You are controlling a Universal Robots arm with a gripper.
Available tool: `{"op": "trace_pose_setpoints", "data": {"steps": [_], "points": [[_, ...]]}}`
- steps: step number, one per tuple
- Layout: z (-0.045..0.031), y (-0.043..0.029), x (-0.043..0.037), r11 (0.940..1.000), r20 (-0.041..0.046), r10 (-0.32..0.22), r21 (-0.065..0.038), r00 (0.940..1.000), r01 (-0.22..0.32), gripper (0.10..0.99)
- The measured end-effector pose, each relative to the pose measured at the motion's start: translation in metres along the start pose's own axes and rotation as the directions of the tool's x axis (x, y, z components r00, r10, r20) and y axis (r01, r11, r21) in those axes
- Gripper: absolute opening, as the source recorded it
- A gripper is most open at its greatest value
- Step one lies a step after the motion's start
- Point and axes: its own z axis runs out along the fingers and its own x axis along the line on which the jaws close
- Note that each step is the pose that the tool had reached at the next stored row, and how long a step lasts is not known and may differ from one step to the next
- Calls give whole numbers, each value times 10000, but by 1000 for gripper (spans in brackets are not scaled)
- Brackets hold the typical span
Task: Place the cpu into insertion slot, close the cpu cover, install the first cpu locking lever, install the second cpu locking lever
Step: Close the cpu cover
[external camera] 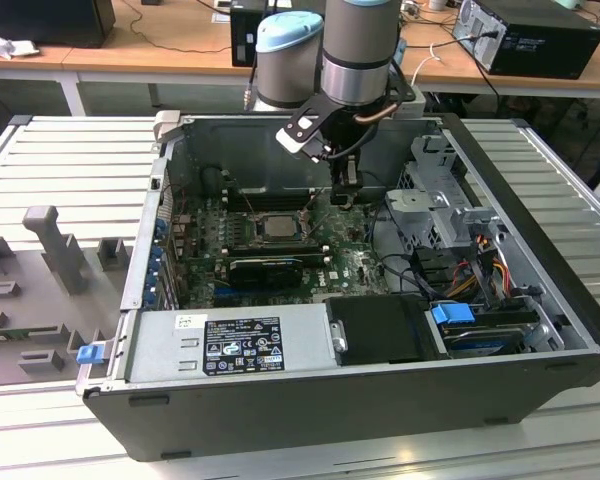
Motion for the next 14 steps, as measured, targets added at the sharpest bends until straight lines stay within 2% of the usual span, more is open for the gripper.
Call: {"op": "trace_pose_setpoints", "data": {"steps": [14], "points": [[-2,-81,-1,10000,0,0,0,10000,0,106]]}}
